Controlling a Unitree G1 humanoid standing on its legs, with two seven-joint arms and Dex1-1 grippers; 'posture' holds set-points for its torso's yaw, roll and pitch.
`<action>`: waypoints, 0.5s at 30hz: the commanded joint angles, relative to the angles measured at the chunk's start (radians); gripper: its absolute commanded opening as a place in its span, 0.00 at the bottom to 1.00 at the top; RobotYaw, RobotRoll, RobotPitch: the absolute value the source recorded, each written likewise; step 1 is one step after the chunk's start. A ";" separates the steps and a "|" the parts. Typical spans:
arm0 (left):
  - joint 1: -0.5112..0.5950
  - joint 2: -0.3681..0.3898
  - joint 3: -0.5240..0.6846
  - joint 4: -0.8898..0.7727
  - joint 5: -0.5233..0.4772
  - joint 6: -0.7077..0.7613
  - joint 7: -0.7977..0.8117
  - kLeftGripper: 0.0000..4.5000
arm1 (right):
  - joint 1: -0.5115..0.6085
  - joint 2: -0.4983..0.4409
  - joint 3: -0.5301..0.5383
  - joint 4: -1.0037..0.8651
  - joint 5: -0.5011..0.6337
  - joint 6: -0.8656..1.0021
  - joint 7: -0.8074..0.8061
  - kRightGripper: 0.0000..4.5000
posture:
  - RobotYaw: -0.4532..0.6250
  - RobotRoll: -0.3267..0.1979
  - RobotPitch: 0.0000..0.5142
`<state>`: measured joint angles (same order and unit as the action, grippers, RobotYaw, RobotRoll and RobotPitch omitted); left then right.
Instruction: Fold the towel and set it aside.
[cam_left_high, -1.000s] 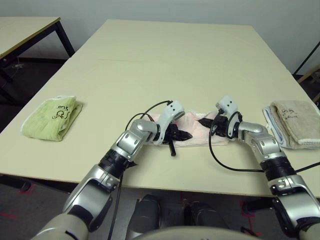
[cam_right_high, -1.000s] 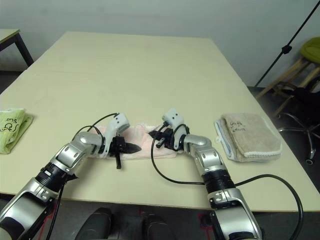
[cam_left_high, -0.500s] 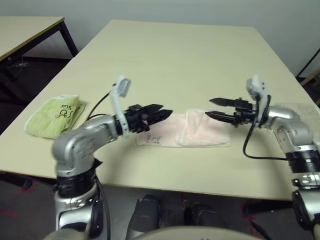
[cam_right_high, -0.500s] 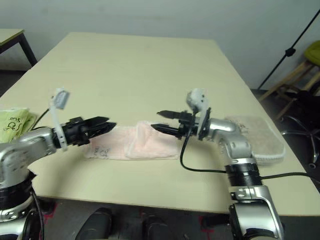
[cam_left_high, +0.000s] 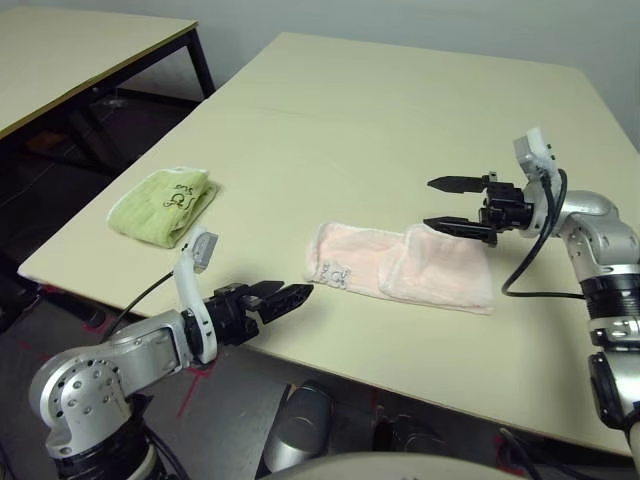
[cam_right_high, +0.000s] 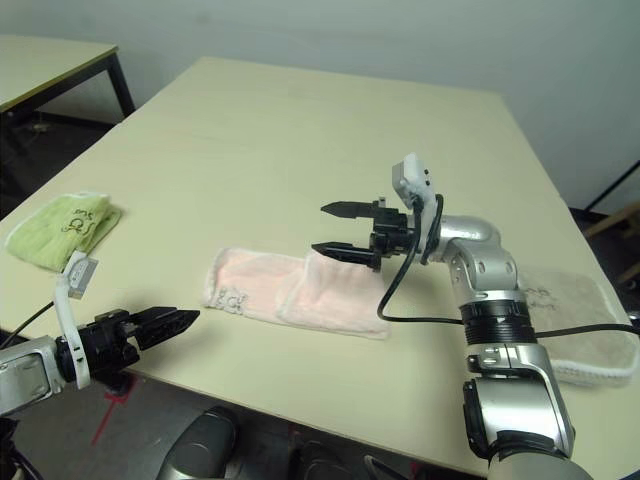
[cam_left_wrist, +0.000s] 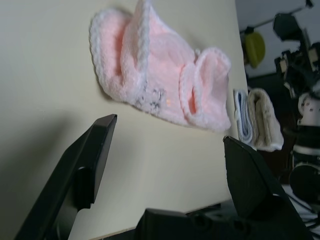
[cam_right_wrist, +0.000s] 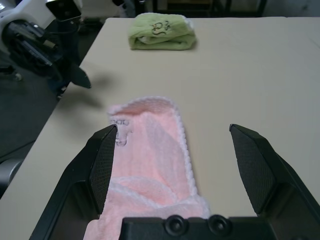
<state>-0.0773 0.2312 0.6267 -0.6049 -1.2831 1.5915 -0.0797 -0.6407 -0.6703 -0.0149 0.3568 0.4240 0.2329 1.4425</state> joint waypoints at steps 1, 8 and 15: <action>0.053 0.070 -0.087 0.070 -0.305 -0.137 0.251 0.99 | 0.010 -0.041 -0.016 -0.053 0.027 0.037 0.034 1.00 | 0.69 0.62 0.20; 0.059 0.204 -0.385 0.163 -0.591 -0.479 0.609 0.99 | 0.095 -0.092 -0.037 -0.141 0.047 0.079 0.030 1.00 | 0.66 0.62 0.22; 0.016 0.246 -0.500 0.250 -0.602 -0.619 0.658 0.99 | 0.164 -0.146 -0.091 -0.232 0.092 0.134 0.004 1.00 | 0.62 0.62 0.23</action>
<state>-0.0630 0.4666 0.1565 -0.3802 -1.8678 0.9932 0.5583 -0.4896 -0.8008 -0.0825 0.1500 0.4999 0.3508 1.4534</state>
